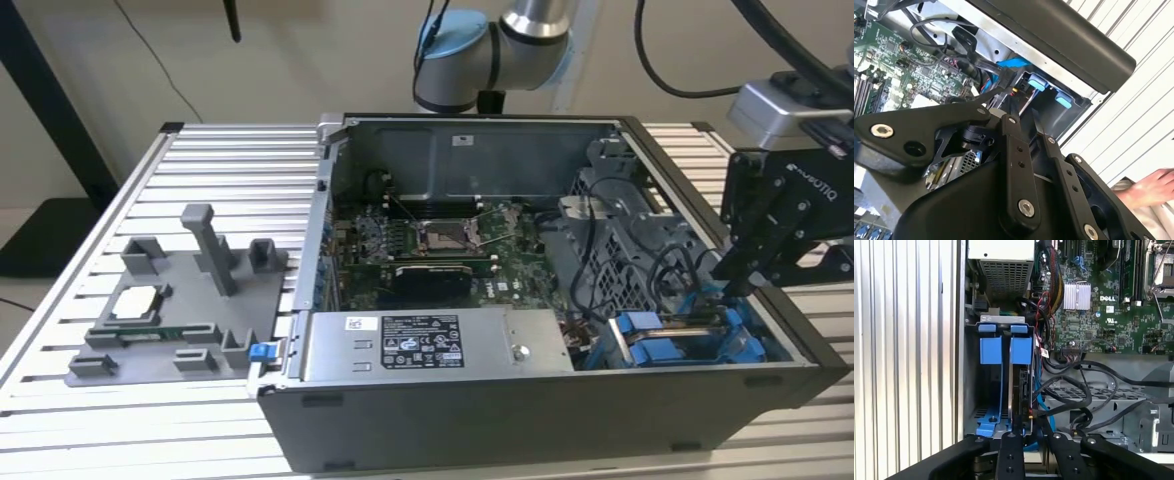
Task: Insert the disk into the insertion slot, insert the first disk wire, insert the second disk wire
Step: 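Insert the second disk wire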
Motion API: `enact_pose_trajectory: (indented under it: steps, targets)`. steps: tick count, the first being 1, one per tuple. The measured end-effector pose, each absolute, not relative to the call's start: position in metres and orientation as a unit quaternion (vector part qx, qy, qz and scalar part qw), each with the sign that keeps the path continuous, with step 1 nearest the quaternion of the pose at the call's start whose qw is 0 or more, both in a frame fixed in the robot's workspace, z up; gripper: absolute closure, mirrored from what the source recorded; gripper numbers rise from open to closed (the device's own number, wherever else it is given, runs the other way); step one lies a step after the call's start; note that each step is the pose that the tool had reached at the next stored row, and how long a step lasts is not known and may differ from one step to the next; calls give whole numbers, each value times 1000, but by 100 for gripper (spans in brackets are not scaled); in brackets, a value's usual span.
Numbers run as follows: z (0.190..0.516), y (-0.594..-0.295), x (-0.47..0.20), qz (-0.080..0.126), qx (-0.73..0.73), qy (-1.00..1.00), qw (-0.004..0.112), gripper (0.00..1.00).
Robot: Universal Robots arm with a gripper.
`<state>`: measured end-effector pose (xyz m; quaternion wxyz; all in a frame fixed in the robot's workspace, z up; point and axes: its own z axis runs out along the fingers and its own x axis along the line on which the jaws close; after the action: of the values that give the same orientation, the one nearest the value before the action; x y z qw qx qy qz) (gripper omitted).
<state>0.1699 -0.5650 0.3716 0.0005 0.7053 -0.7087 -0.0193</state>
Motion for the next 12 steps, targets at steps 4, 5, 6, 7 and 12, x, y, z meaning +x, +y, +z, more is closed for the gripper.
enact_pose_trajectory:
  steps: [4, 5, 6, 7, 12]
  targets:
    - [372, -565, 172, -19, 706, -708, 0, 0]
    - [372, -564, 172, -19, 706, -708, 1, 0]
    - [372, -564, 172, -19, 706, -708, 1, 0]
    - [372, -564, 172, -19, 706, -708, 1, 0]
    - [371, -564, 172, -19, 706, -708, 1, 0]
